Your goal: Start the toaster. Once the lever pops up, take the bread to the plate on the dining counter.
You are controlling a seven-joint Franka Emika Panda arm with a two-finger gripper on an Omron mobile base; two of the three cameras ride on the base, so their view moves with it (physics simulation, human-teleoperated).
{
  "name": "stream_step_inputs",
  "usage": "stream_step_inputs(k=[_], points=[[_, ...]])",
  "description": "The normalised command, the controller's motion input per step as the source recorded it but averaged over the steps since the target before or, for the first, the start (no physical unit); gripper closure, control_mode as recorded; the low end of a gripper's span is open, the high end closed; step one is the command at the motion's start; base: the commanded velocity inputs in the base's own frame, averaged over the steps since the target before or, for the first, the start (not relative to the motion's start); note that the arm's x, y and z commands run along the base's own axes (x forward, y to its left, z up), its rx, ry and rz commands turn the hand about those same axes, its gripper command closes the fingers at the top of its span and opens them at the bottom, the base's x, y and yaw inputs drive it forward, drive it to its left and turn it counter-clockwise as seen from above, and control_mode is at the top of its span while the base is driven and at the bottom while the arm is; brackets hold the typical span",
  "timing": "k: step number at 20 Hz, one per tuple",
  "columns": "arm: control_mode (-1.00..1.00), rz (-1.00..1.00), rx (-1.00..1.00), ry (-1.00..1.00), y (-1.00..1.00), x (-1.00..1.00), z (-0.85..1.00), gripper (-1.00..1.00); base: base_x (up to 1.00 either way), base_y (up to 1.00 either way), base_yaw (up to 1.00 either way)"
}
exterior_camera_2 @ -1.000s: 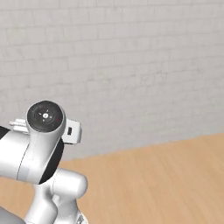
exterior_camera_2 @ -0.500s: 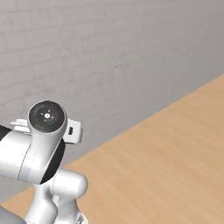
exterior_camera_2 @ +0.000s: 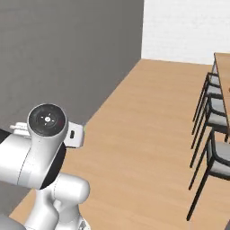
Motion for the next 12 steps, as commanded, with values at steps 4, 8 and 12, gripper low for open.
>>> stream_step_inputs(k=[4,8,12], points=[[1.00,0.00,0.00,0.00,0.00,0.00,0.00,1.00,0.48,0.46,-0.77],[1.00,0.00,0.00,0.00,0.00,0.00,0.00,1.00,0.56,0.60,-0.74],[1.00,0.00,0.00,0.00,0.00,0.00,0.00,1.00,0.85,0.81,-0.63]])
